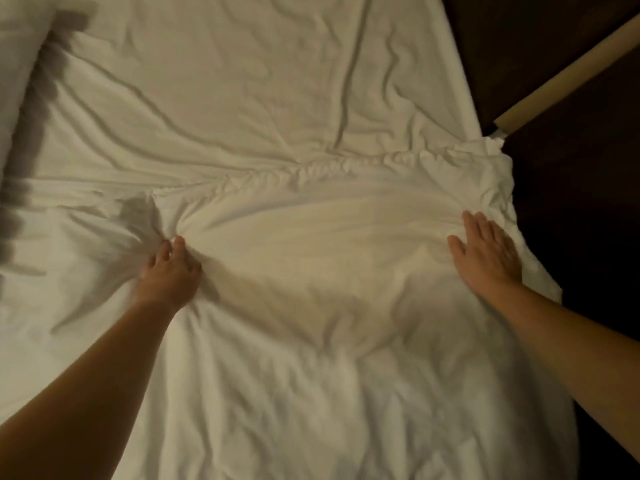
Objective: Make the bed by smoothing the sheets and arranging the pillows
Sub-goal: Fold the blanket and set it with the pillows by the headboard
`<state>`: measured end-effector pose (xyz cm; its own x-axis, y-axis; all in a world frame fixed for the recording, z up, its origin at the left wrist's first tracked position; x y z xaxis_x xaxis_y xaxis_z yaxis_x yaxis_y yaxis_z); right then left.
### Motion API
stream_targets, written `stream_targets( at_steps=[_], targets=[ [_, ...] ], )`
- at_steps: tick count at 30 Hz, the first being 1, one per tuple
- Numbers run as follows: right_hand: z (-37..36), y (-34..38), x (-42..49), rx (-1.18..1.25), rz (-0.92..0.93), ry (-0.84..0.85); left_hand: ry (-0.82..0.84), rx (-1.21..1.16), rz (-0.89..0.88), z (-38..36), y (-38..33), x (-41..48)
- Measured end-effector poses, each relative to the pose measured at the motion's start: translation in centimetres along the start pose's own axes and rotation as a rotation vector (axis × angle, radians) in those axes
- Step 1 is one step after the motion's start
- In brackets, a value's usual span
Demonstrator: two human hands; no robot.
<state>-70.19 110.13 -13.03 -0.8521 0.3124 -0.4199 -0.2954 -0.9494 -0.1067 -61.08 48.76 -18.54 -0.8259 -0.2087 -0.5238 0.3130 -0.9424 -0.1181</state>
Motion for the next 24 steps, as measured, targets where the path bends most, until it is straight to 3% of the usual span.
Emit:
stream_targets(
  at_steps=[3,6,12,19,24],
  targets=[
    [-0.3,-2.8,-2.3,0.029,-0.008,-0.005,-0.035,0.022,0.014,0.1,-1.4,-0.6],
    [-0.9,-5.1,-5.6,0.044,0.025,-0.030,-0.007,0.113,-0.097,-0.9,-5.6,-2.8],
    [-3.6,-11.0,-13.0,0.030,0.038,-0.064,-0.218,-0.030,-0.268,0.1,-16.8,-8.9],
    [-9.4,-19.8,-21.2,0.103,-0.094,-0.009,-0.097,-0.064,-0.458,-2.4,-28.3,-11.6],
    [-13.8,-25.3,-25.0,0.327,-0.296,0.087,-0.038,-0.083,-0.567,-4.3,-37.0,-13.0]
  ],
)
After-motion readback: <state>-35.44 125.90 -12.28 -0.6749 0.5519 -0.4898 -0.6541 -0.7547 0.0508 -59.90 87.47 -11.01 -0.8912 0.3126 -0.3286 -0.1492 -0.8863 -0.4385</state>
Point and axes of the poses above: each hand's wrist, its own x-axis towards the middle knuckle, its own z-axis out of the back of the hand, y = z × x, the point moved 9 cm from there along x, towards the middle knuckle, and after that the axes turned 7 degrees about -z, right-handed, at the moved point
